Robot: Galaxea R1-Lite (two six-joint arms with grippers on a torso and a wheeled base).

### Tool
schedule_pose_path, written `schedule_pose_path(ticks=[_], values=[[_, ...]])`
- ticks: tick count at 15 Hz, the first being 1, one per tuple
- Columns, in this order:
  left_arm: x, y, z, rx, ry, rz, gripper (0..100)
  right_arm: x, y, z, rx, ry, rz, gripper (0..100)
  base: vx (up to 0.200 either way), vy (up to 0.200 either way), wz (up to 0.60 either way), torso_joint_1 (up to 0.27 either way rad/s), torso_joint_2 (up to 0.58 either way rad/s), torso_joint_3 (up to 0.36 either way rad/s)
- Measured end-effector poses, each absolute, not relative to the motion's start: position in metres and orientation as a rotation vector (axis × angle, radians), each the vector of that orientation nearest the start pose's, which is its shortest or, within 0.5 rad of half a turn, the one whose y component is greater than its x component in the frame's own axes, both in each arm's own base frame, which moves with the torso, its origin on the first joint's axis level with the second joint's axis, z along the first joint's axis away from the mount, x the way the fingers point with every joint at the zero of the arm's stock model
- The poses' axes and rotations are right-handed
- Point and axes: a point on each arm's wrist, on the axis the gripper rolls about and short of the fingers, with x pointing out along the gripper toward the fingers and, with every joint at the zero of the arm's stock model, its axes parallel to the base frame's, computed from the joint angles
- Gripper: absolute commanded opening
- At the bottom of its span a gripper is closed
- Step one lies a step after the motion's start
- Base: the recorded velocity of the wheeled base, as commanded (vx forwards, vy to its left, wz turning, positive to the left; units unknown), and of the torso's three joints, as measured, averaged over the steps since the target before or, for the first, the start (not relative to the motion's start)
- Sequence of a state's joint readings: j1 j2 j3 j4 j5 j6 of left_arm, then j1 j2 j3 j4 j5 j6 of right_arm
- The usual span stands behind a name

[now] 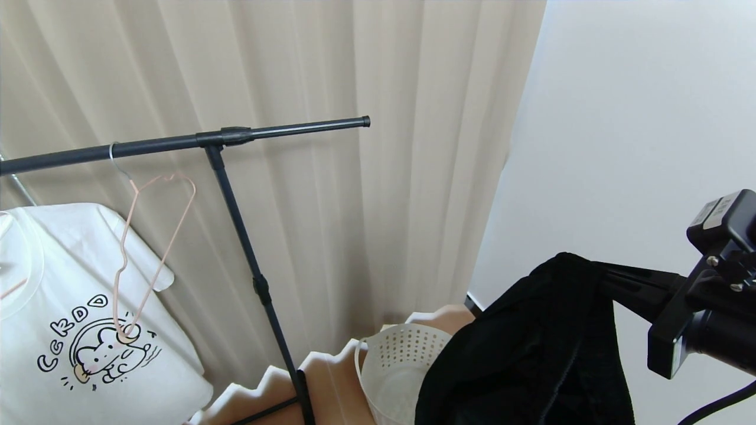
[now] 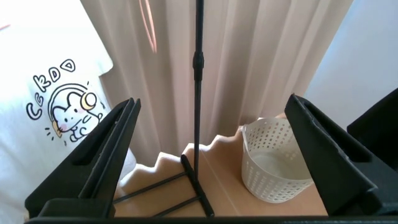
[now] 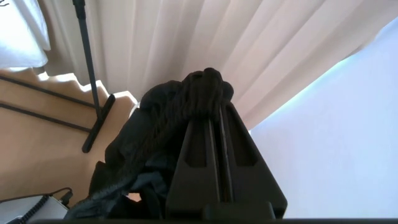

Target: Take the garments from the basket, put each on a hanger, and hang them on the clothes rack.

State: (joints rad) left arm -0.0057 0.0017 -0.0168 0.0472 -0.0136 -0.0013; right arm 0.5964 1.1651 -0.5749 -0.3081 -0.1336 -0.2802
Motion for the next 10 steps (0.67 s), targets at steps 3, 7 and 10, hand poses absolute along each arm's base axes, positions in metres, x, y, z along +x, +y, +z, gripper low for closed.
schedule_pose_path(ticks=[3, 7, 10], values=[[-0.0240, -0.0001, 0.0752, -0.001, 0.033, -0.018, 100, 0.1398, 0.0913, 0.2125, -0.376, 0.201, 0.496, 0, 0.000, 0.000, 0.00, 0.173, -0.38, -0.207], [-0.0240, -0.0001, 0.0753, -0.001, 0.033, -0.018, 100, 0.1389, 0.0907, 0.2104, -0.377, 0.207, 0.497, 0, 0.000, 0.000, 0.15, 0.106, -0.23, -0.129], [-0.0240, -0.0001, 0.0752, 0.001, 0.034, -0.019, 100, 0.1388, 0.0908, 0.2095, -0.378, 0.208, 0.498, 0, 0.000, 0.000, 0.60, 0.014, -0.01, -0.009]])
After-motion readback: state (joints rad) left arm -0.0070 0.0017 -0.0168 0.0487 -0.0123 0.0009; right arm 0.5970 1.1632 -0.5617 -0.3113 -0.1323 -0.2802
